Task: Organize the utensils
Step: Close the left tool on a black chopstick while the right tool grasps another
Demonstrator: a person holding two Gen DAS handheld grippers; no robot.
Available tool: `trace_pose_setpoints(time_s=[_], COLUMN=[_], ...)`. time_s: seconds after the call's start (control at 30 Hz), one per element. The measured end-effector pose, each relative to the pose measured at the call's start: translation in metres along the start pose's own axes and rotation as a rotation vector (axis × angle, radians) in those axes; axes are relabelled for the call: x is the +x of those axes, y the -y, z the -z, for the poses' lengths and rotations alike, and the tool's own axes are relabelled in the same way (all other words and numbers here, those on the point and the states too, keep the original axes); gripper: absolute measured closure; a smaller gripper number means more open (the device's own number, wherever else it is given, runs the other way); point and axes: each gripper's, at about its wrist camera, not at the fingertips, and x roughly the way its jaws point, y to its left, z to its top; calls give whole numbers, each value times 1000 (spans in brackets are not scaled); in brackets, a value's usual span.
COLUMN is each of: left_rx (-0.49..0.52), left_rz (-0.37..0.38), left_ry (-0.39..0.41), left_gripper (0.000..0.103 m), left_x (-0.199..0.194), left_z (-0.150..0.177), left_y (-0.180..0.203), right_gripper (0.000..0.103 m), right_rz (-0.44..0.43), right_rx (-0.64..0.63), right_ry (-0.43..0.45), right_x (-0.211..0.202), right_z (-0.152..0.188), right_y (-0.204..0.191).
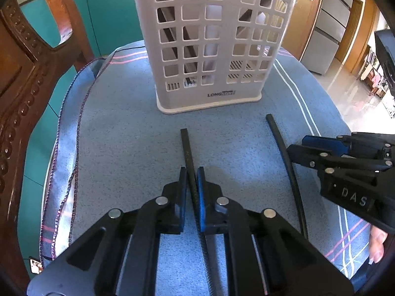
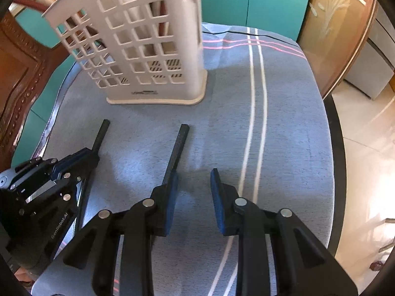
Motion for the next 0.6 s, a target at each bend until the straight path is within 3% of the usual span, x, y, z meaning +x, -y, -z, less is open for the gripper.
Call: trace_pose_setpoints(time_s=[0.3,0.6], left_rx=[-14,6], left_rz=[-7,-7], left_ry=[-4,-12], left_gripper=[93,93], left_x=[-3,-2], left_z=[0,2], left_y=[-1,2], right_gripper=[76,76], right_rz=[-41,-12], right_rx=[-7,-66], right_ry=[24,9], right_x=[-9,-5], right_z=[3,1], right_y=[-8,-39])
